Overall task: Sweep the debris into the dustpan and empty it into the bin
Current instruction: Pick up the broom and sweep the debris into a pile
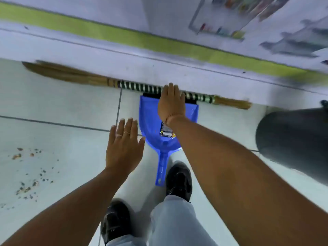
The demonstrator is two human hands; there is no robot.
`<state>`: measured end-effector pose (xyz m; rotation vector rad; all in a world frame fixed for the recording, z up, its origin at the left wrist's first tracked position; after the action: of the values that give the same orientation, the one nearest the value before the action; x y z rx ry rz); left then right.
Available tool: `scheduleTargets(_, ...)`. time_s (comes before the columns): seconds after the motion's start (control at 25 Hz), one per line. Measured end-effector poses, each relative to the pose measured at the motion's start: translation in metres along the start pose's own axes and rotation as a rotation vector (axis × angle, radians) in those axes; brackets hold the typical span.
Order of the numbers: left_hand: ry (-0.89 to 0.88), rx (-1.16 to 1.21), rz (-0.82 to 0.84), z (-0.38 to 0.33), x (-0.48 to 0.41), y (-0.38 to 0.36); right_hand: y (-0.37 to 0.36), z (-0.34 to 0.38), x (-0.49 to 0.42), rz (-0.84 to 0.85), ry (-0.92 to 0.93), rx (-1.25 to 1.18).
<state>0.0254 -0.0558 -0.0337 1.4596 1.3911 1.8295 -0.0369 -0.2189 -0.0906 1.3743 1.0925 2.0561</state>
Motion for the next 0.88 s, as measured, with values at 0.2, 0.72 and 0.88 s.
scheduleTargets(0.2, -0.056, -0.059, -0.093, 0.005, -0.051, -0.038, -0.034, -0.008, -0.058, -0.044, -0.100, 0.083)
scheduleTargets(0.72, 0.175, 0.081, 0.050, 0.025, 0.077, 0.082, 0.085, 0.058, 0.120, -0.037, 0.159, 0.205)
scheduleTargets(0.88, 0.181, 0.100, 0.049, 0.047, 0.137, 0.150, 0.121, 0.116, 0.192, 0.238, 0.123, -0.021)
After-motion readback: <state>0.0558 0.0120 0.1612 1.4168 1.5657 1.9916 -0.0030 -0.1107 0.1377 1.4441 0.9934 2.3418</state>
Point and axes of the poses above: each hand's wrist, its own x-axis away from the middle knuckle, its own y-axis out of the back of the hand, z = x × y, the point moved 7 cm from there along -x, towards the middle knuckle, and after that the axes turned 8 degrees about -x, right-handed, at the moved point
